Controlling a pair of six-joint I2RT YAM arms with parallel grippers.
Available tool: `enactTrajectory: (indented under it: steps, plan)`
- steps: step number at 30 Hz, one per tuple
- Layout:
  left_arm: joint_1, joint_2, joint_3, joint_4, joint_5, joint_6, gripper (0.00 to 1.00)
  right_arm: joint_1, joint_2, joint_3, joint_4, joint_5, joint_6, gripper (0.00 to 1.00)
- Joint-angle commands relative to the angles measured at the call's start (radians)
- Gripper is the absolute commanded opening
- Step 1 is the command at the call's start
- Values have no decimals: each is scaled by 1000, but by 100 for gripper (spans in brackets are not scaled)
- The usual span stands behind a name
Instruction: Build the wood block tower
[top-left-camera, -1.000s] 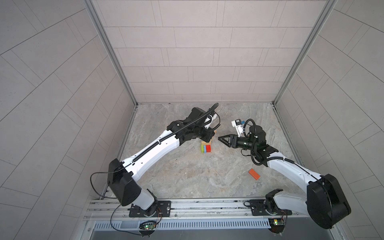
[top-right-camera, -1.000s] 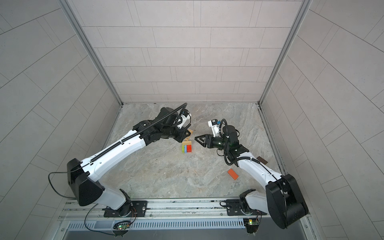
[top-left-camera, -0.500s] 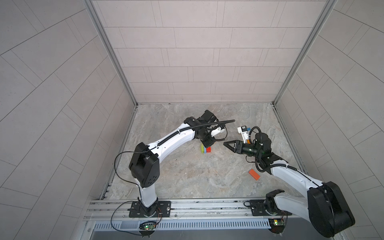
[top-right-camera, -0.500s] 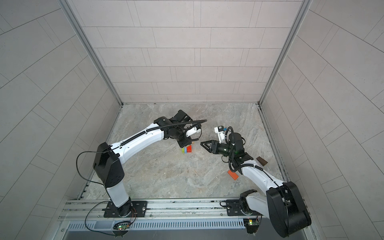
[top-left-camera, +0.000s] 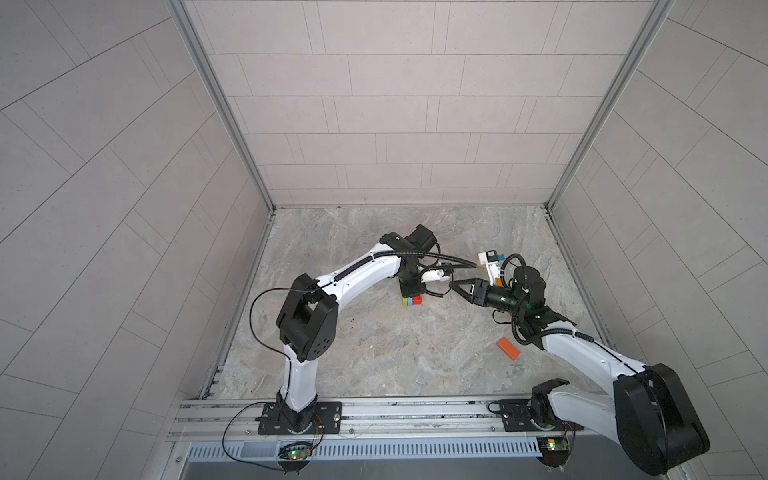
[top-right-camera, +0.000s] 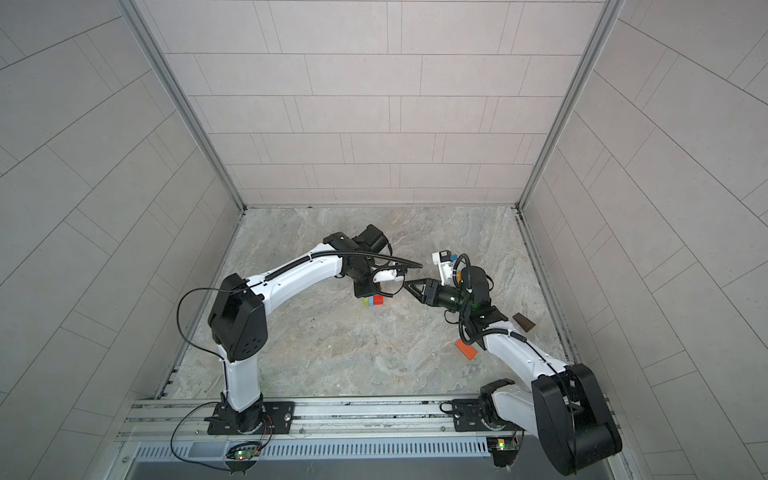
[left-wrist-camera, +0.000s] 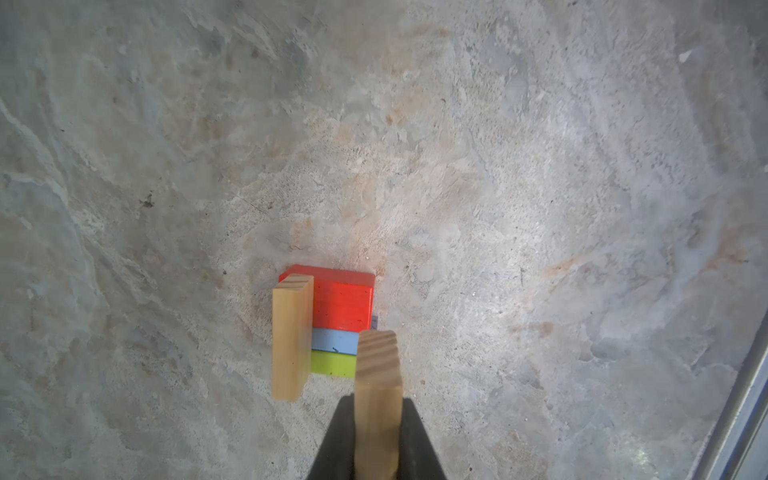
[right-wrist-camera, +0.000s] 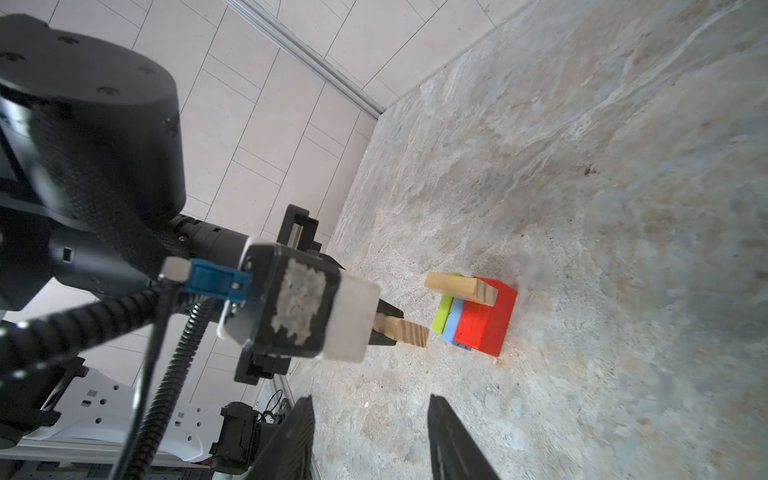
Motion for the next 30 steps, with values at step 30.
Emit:
enactTrajectory:
  steps: [30]
  plan:
    - [-16, 121, 38, 25, -45, 54, 0, -137, -64, -74, -39, 79, 27, 41]
